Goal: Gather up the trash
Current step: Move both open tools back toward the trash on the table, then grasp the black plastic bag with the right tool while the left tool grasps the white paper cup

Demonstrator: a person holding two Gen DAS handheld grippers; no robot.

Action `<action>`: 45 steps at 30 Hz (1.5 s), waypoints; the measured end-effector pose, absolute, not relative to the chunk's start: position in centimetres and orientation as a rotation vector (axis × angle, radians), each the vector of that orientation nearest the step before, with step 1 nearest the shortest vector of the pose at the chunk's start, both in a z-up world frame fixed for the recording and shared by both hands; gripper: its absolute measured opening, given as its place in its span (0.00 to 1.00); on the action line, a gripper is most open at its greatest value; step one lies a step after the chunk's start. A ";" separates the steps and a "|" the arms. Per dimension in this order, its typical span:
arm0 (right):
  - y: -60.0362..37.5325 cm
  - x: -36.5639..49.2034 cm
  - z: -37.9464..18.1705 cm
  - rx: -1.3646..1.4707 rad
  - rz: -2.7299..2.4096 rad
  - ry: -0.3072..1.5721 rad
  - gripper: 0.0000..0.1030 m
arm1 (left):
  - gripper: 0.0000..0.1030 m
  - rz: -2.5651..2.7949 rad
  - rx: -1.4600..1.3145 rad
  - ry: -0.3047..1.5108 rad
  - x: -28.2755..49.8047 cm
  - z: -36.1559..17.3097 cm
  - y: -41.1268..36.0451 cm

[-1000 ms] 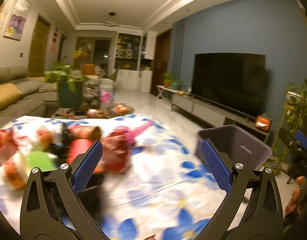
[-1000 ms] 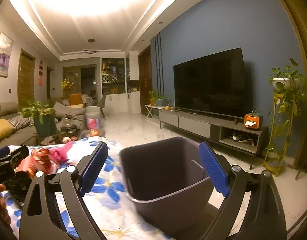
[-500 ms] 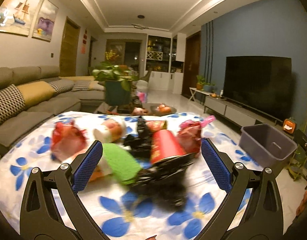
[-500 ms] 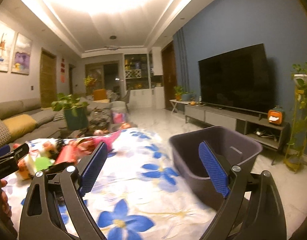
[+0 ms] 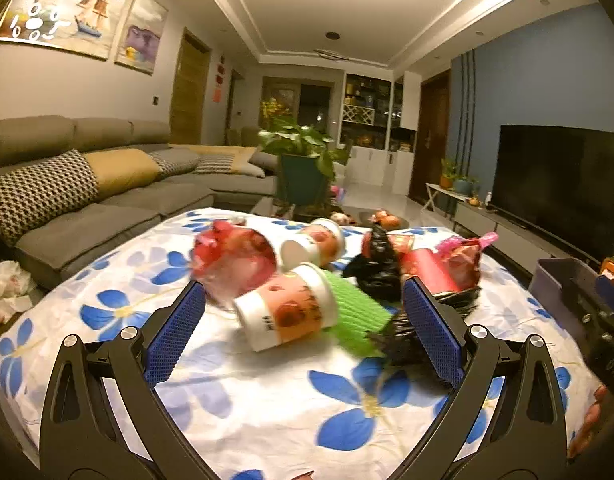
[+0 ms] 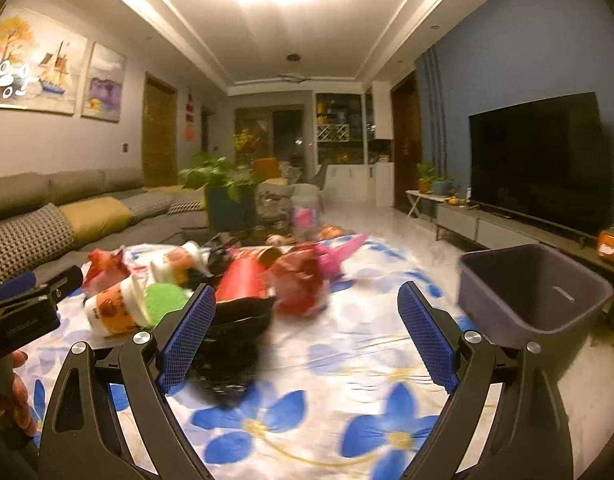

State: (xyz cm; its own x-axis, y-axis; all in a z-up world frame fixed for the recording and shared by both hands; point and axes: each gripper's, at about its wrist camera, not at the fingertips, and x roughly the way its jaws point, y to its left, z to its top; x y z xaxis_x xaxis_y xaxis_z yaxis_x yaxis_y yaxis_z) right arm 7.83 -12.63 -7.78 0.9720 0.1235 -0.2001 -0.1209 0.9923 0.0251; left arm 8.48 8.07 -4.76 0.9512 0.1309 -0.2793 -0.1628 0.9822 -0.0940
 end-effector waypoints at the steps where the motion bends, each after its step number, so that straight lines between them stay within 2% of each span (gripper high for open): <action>1: -11.9 8.4 -8.1 0.009 0.136 0.215 0.87 | 0.94 0.158 -0.117 0.274 8.4 -4.8 8.4; 16: -7.2 14.4 -10.7 -0.022 0.156 0.342 0.85 | 0.94 0.198 -0.169 0.303 10.5 -6.0 11.1; 20: -6.7 15.9 -11.5 -0.031 0.167 0.406 0.76 | 0.94 0.200 -0.161 0.314 11.4 -6.3 11.0; 24: -6.4 17.1 -12.4 -0.038 0.196 0.471 0.61 | 0.94 0.195 -0.164 0.325 12.0 -6.7 10.8; 26: -6.3 17.4 -12.7 -0.039 0.223 0.491 0.49 | 0.94 0.193 -0.167 0.332 12.3 -6.8 10.7; 28: -6.2 17.3 -12.8 -0.040 0.253 0.499 0.25 | 0.94 0.192 -0.165 0.339 12.7 -6.9 10.6; 30: -6.2 17.1 -12.7 -0.037 0.271 0.498 0.13 | 0.94 0.191 -0.162 0.348 13.1 -7.0 10.4; 36: -7.8 15.6 -11.9 0.020 0.295 0.463 0.02 | 0.94 0.188 -0.167 0.378 14.5 -7.2 10.0; 45: -9.9 13.4 -10.5 0.039 0.275 0.407 0.01 | 0.94 0.216 -0.191 0.454 17.9 -7.4 9.4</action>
State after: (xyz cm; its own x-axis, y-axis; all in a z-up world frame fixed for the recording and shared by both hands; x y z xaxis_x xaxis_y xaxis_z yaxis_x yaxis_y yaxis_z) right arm 13.36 -9.87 -10.46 0.8818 0.2718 -0.3854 -0.2563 0.9622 0.0921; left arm 17.93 9.36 -7.38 0.8766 0.1634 -0.4527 -0.2479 0.9595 -0.1337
